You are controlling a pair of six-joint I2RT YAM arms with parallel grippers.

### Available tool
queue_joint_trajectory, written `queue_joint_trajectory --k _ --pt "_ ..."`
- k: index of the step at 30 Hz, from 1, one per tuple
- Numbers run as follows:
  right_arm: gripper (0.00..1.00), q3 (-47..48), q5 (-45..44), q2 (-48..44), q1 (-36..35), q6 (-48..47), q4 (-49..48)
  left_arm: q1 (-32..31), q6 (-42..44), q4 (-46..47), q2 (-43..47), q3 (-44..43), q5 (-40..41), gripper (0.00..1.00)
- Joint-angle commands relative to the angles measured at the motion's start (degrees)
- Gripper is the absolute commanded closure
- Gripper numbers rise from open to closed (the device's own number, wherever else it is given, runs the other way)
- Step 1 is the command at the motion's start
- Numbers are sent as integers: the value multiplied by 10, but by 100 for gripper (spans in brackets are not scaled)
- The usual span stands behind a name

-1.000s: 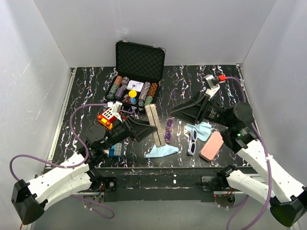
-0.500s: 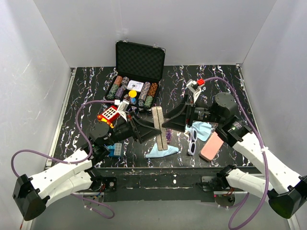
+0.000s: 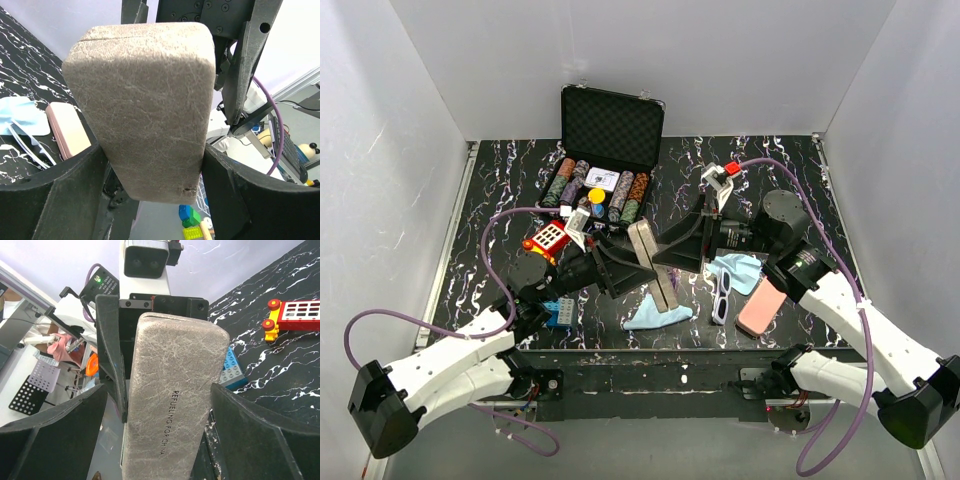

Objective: Organize the sunglasses

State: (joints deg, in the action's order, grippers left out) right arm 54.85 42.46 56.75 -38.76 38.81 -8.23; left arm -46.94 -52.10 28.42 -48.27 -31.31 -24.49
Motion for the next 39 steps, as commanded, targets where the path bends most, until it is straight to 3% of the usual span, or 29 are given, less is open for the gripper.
queue_joint_trajectory --k 1,9,15,21,26,28,29,31,32,34,35,36,39 --pt "8 8 -4 7 -12 -13 8 -3 -2 60 0 -28 -33 100" --pt "7 6 -45 -9 -12 -57 74 -3 17 26 16 -37 -27 100" --pt "8 -6 17 -5 -13 -15 -6 -3 17 29 0 -43 -34 100" --pt "14 -6 18 -9 -14 -10 -8 -3 16 37 -3 -45 -37 100" --pt "42 -8 37 -13 -14 -1 -20 -3 18 34 -3 -45 -36 100" --pt "61 -4 39 -16 -14 7 -23 -3 19 35 0 -40 -32 100" --pt "65 -1 35 -17 -14 9 -18 -3 21 24 4 -38 -23 100" --pt "98 7 15 -25 -14 7 4 -3 41 -52 20 -51 18 100" --pt "99 11 9 -29 -14 7 21 -3 52 -108 26 -57 51 84" --pt "99 29 10 -36 -14 -4 48 -3 58 -189 46 -59 115 36" --pt "99 28 8 -40 -14 -2 50 -2 60 -207 55 -53 132 25" --pt "99 25 16 -46 -14 -1 38 -2 57 -225 67 -48 152 18" --pt "99 14 13 -70 -14 10 6 -2 46 -267 101 -35 196 12"
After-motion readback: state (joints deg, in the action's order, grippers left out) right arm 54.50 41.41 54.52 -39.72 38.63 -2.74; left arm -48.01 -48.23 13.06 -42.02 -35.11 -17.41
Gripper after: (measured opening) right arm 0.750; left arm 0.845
